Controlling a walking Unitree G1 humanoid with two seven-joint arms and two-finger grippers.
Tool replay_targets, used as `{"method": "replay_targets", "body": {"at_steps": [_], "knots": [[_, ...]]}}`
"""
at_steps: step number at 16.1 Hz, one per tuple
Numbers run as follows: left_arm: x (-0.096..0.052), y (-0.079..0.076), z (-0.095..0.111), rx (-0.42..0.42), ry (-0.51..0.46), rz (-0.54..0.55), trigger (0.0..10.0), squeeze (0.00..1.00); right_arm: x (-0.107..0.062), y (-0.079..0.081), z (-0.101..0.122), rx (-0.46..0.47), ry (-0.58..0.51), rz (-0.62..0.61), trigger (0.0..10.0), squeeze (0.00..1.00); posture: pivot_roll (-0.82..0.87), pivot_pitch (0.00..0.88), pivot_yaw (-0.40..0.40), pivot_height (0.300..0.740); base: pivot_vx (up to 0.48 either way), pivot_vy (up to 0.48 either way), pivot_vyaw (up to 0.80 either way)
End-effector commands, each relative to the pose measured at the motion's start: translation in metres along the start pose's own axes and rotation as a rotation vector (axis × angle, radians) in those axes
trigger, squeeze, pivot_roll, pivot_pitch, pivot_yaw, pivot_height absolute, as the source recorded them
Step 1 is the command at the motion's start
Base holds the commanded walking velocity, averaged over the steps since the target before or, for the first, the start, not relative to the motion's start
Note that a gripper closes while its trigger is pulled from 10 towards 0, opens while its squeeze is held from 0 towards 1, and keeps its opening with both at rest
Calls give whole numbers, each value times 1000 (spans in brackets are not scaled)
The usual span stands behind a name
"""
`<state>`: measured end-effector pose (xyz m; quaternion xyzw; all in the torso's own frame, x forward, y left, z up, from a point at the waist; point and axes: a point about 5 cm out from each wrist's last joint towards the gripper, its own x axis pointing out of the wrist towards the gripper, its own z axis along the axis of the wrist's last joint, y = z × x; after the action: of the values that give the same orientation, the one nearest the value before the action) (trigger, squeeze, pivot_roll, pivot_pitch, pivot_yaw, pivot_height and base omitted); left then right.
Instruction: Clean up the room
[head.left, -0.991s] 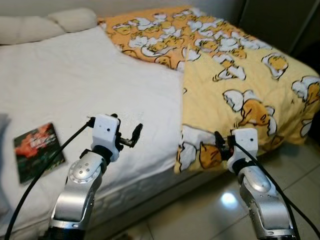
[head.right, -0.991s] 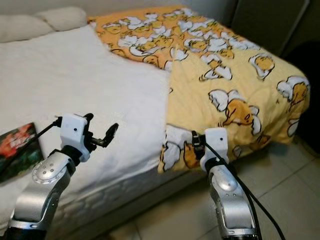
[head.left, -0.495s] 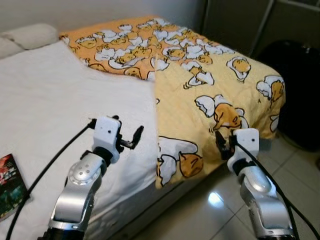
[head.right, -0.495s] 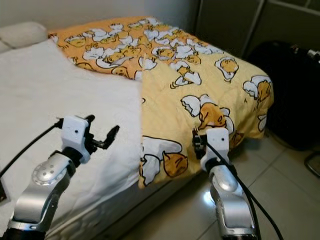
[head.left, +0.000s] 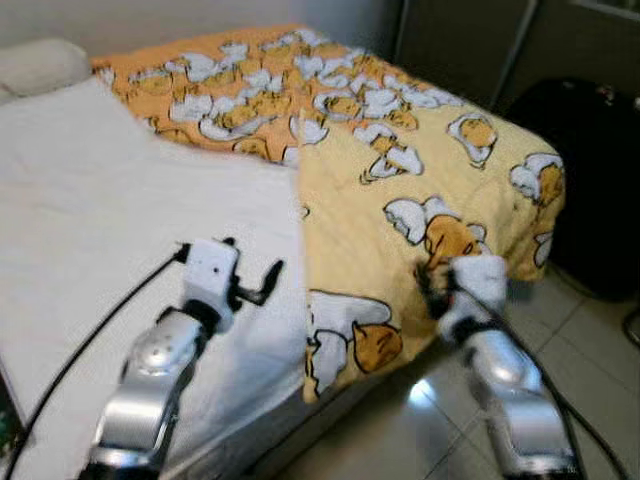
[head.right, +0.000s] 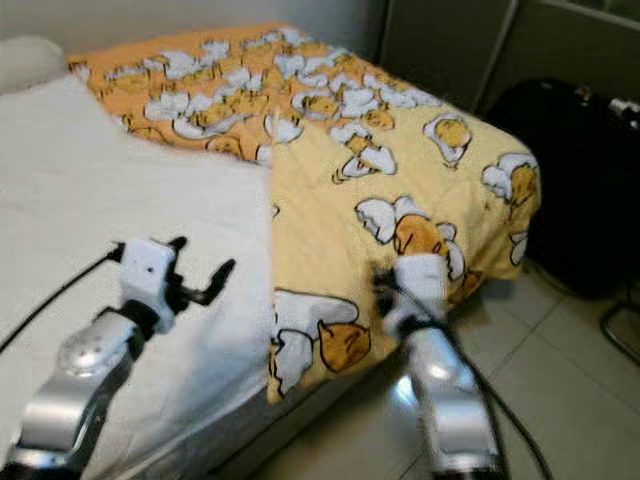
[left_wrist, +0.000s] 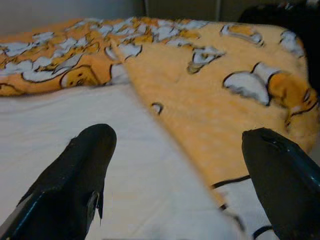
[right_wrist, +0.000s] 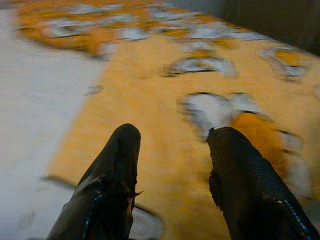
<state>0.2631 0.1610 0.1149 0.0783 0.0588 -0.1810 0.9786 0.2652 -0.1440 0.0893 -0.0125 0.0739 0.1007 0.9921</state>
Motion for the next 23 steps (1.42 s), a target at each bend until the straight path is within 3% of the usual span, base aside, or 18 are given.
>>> {"method": "replay_targets", "body": {"at_steps": [1, 2, 3, 5, 7, 10, 14, 15, 16, 17, 19, 21, 22, 23], "knots": [[4, -5, 1, -2, 4, -30, 10000, 16, -4, -10, 1, 0, 1, -17, 10000, 0, -17, 0, -9, 740, 0, 0, 0], [7, -7, -1, -20, 17, -53, 10000, 20, -4, -14, 2, -10, 7, -17, 10000, 0, -27, 0, -5, 740, 0, 0, 0], [15, -11, -5, -44, 51, -91, 10000, 1000, -5, -21, 3, -33, 19, -10, 10000, 0, -33, 0, -1, 740, 0, 0, 0], [28, -16, -11, -44, 102, -129, 10000, 1000, -7, -28, 3, -87, 42, 36, 10000, 0, -58, 0, 17, 740, 0, 0, 0], [49, -32, -22, -70, 186, -206, 10000, 1000, -14, -38, 4, -174, 86, 142, 10000, 0, -89, 0, 35, 740, 0, 0, 0], [71, -50, -33, -96, 254, -244, 10000, 1000, -24, -51, 4, -228, 141, 179, 10000, 0, -131, 22, 52, 740, 0, 0, 0], [89, -76, -55, -221, 380, -257, 10000, 1000, -43, -53, 2, -260, 224, 269, 10000, 0, -189, 85, 71, 740, 0, 0, 0], [90, -78, -59, -226, 406, -240, 10000, 1000, -47, -51, 2, -249, 237, 290, 10000, 196, -207, 101, 74, 740, 0, 0, 0], [91, -79, -65, -240, 438, -217, 10000, 1000, -51, -50, 2, -243, 250, 311, 10000, 667, -215, 110, 76, 740, 0, 0, 0], [91, -79, -67, -259, 448, -193, 10000, 0, -54, -49, 2, -236, 257, 321, 10000, 1000, -226, 122, 81, 740, 0, 0, 0], [94, -76, -69, -316, 455, -127, 10000, 0, -62, -46, 4, -237, 272, 338, 10000, 1000, -259, 151, 88, 740, 0, 0, 0], [96, -72, -68, -297, 450, -76, 10000, 0, -67, -44, 5, -241, 281, 346, 10000, 1000, -275, 165, 90, 740, 0, 0, 0], [97, -71, -67, -294, 447, -48, 5451, 0, -69, -43, 6, -241, 285, 348, 10000, 1000, -281, 169, 90, 740, 0, 0, 0], [99, -71, -66, -306, 439, -33, 4784, 0, -73, -41, 9, -245, 285, 351, 10000, 1000, -310, 183, 93, 740, 0, 0, 0]]}}
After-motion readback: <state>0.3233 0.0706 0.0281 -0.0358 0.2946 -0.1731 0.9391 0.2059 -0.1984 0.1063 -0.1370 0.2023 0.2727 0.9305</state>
